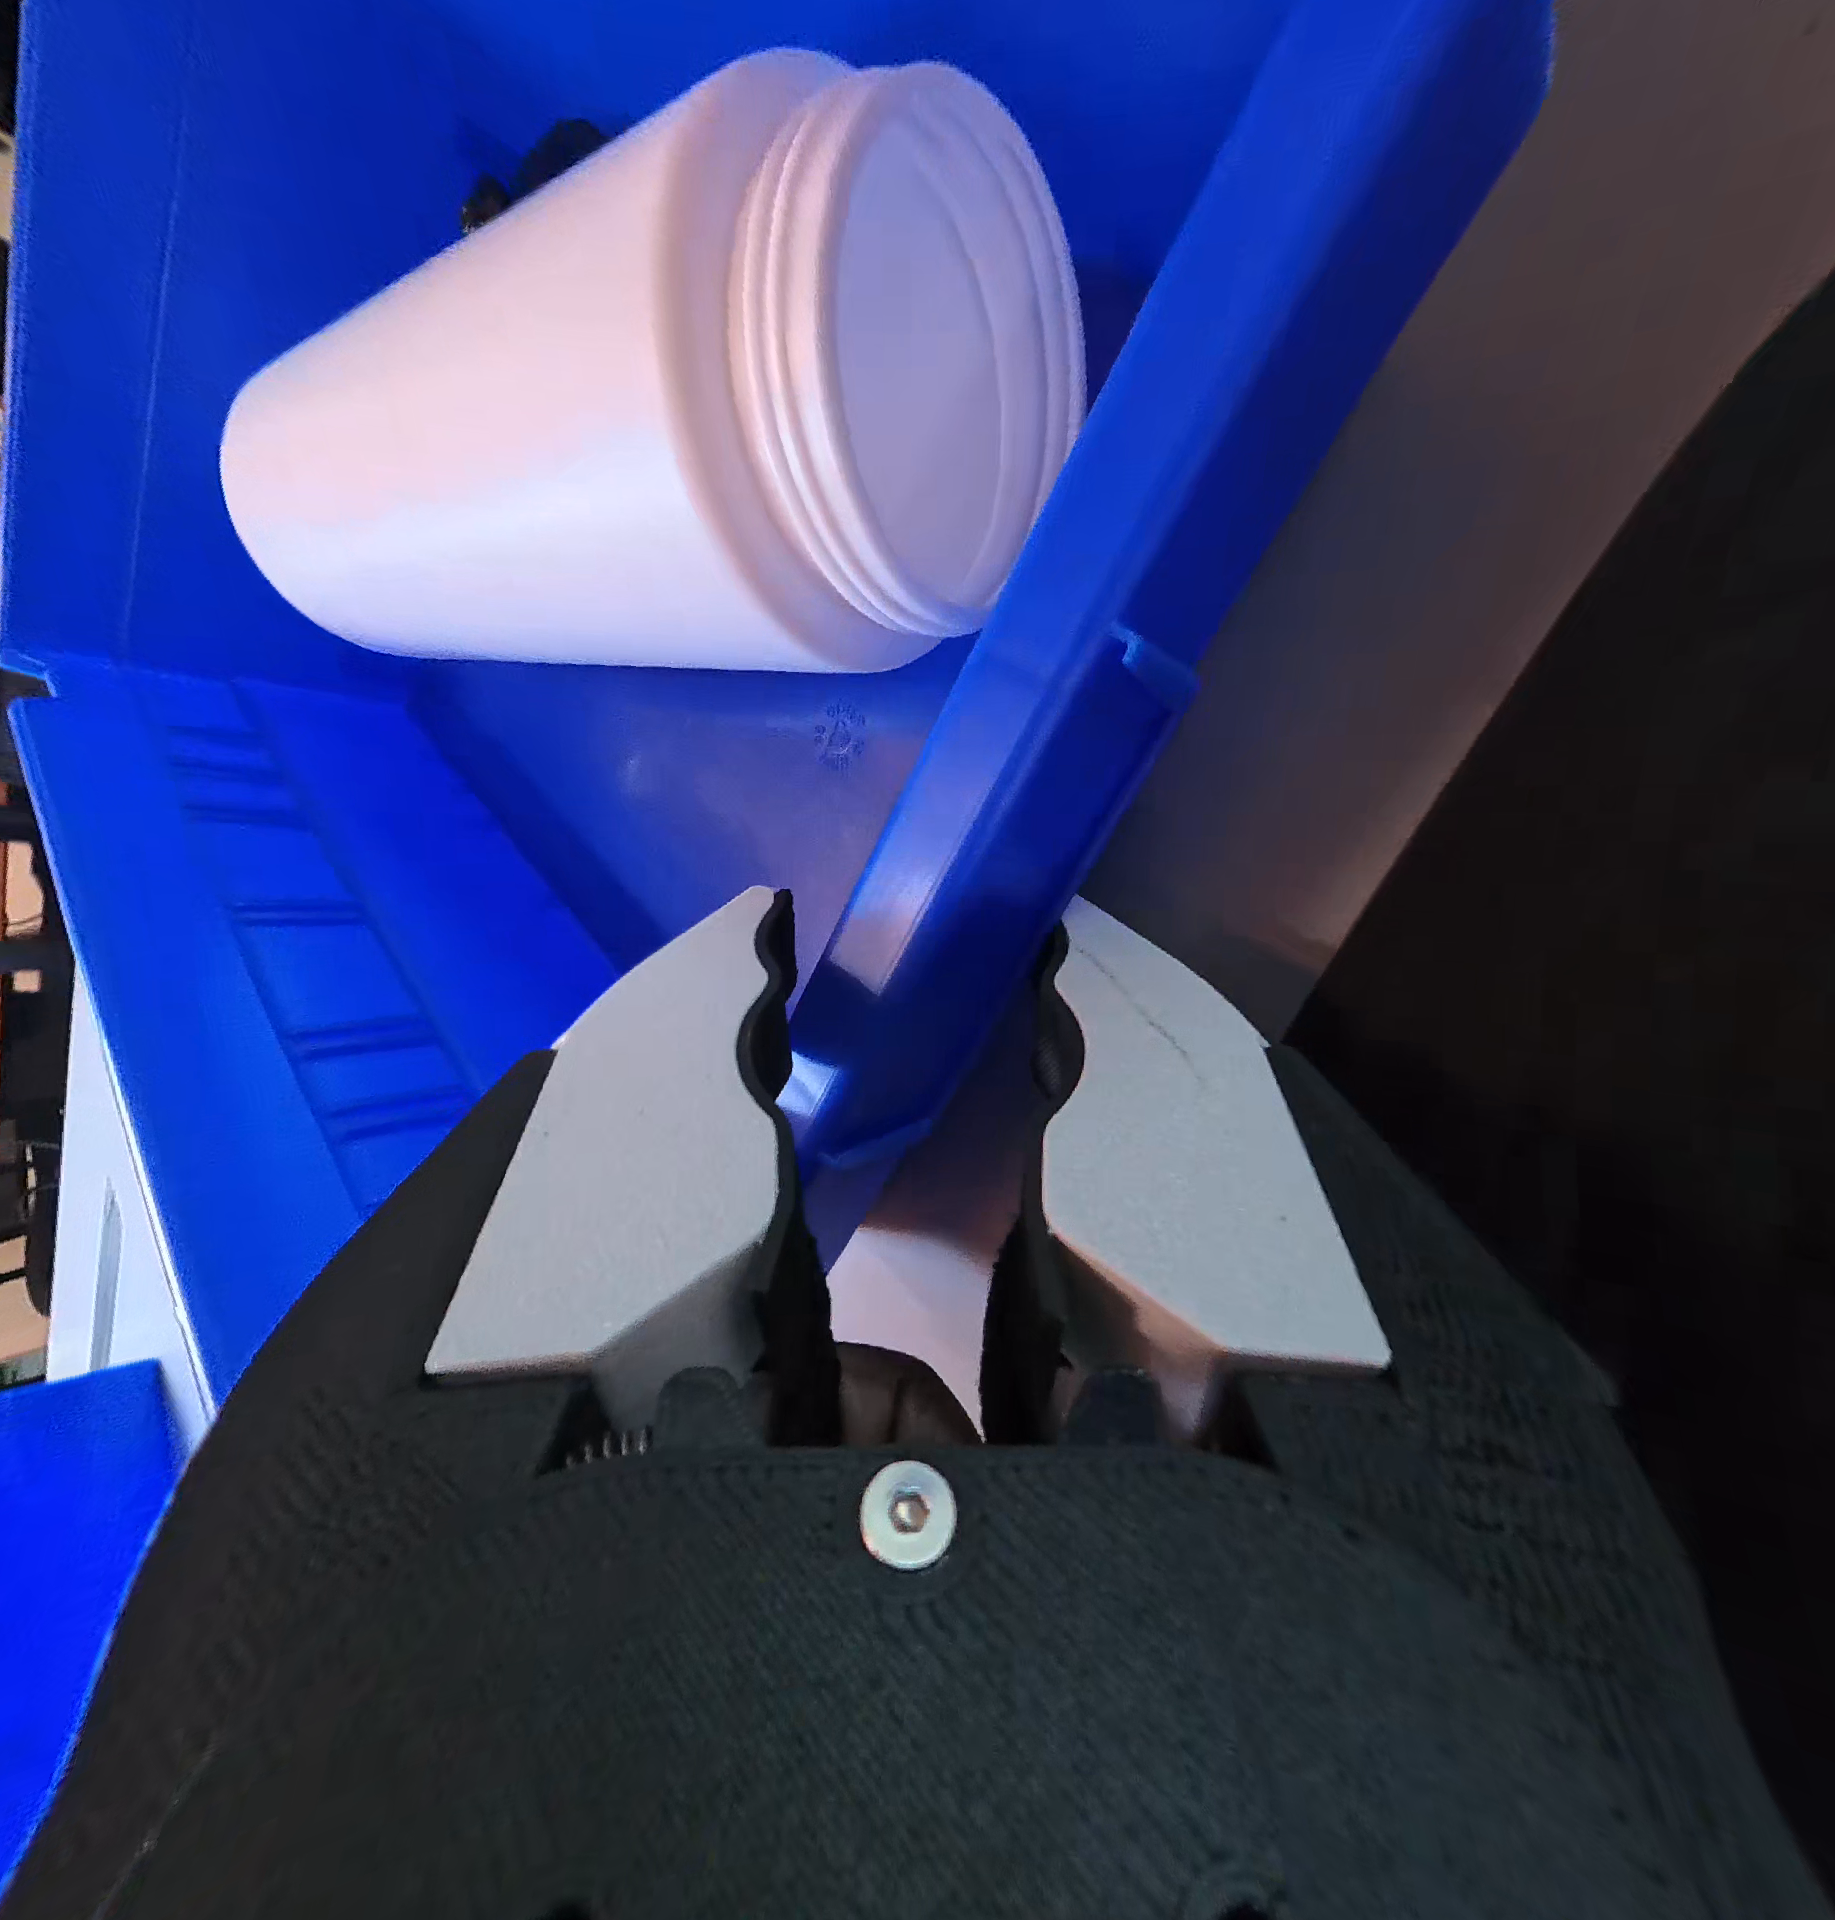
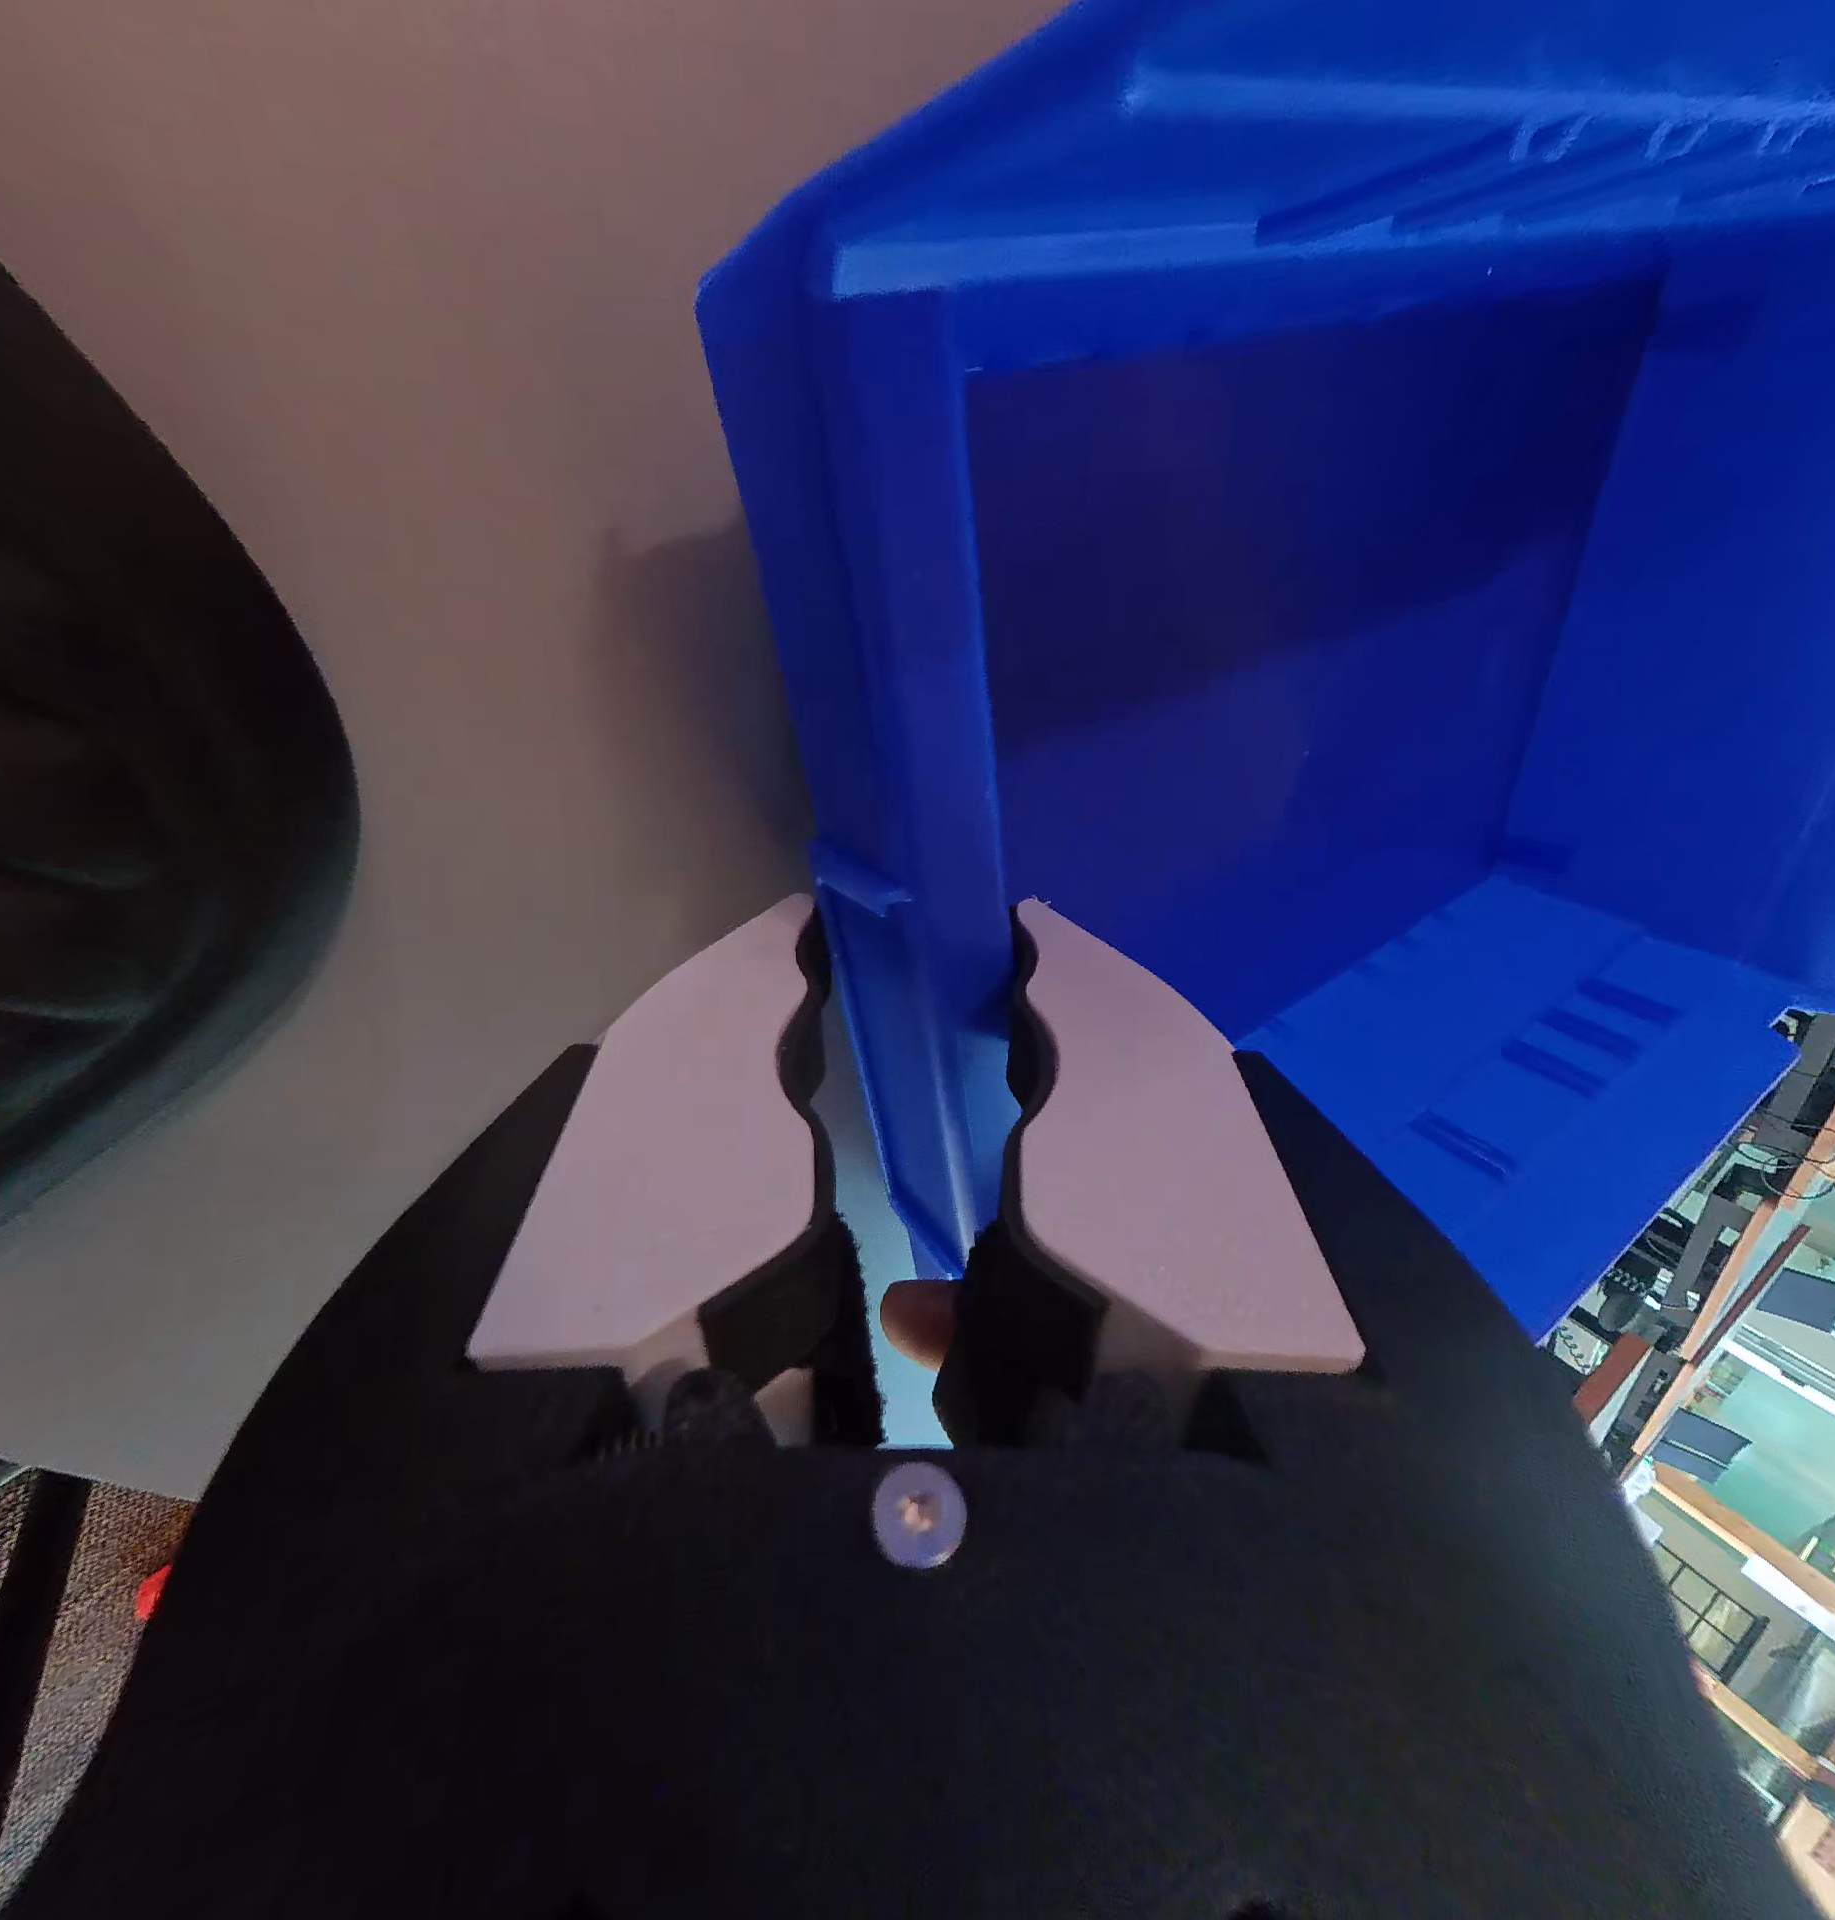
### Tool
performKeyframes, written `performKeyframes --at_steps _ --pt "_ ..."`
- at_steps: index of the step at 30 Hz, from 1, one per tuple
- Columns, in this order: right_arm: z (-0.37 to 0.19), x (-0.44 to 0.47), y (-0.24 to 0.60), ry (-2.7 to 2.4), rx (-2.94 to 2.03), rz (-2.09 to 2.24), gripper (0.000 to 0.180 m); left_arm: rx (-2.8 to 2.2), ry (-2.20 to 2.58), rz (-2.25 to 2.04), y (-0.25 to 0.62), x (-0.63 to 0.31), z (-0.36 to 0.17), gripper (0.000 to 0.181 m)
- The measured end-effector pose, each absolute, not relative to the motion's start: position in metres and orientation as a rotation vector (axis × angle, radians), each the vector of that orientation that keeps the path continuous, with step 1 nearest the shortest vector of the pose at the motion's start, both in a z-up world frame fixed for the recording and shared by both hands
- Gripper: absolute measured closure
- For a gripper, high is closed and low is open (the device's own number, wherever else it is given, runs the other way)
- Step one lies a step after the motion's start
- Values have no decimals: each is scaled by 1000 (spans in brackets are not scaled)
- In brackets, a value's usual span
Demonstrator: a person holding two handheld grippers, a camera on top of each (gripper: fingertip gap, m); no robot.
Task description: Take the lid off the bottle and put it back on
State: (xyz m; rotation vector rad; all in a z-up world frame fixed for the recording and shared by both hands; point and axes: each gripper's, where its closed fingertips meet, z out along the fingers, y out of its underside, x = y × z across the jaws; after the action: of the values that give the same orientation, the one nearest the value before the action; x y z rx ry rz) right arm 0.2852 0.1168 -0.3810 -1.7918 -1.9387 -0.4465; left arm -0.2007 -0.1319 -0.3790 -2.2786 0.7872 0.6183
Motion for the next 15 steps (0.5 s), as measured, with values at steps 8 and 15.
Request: performKeyframes --at_steps 8,15 --pt "-381 288 116 -1943 -1809 -446 148 -2316 697 653 -162 -231 -379 136" --pt "-382 297 114 -1954 -1863 -448 148 -2307 631 672 -181 -263 -377 135"
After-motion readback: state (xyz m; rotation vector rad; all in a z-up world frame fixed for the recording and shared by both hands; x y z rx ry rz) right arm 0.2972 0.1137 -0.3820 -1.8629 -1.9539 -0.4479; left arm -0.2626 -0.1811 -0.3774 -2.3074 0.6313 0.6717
